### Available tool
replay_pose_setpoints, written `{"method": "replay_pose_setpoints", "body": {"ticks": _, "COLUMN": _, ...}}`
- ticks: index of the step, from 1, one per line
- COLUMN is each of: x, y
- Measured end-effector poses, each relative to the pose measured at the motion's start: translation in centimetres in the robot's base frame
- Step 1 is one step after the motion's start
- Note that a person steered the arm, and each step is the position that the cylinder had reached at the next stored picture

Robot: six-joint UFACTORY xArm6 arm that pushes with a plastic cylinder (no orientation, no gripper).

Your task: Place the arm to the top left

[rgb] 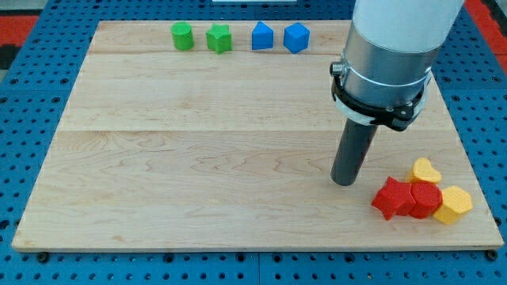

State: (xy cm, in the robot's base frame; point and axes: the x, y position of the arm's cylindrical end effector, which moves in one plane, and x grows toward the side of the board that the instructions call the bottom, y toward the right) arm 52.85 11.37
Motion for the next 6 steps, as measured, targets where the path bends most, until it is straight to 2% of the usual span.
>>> {"method": "replay_pose_setpoints", "body": {"ticks": 1, "x": -0.1, "y": -3.1}}
{"method": "replay_pose_setpoints", "body": {"ticks": 2, "x": -0.2, "y": -10.3}}
{"method": "replay_pose_setpoints", "body": {"ticks": 3, "x": -4.6, "y": -18.5}}
{"method": "replay_pose_setpoints", "body": {"ticks": 4, "x": -12.7, "y": -26.5}}
{"method": "replay_pose_setpoints", "body": {"ticks": 5, "x": -18.8, "y": -34.5}}
{"method": "replay_pose_setpoints", "body": {"ticks": 6, "x": -25.8, "y": -38.5}}
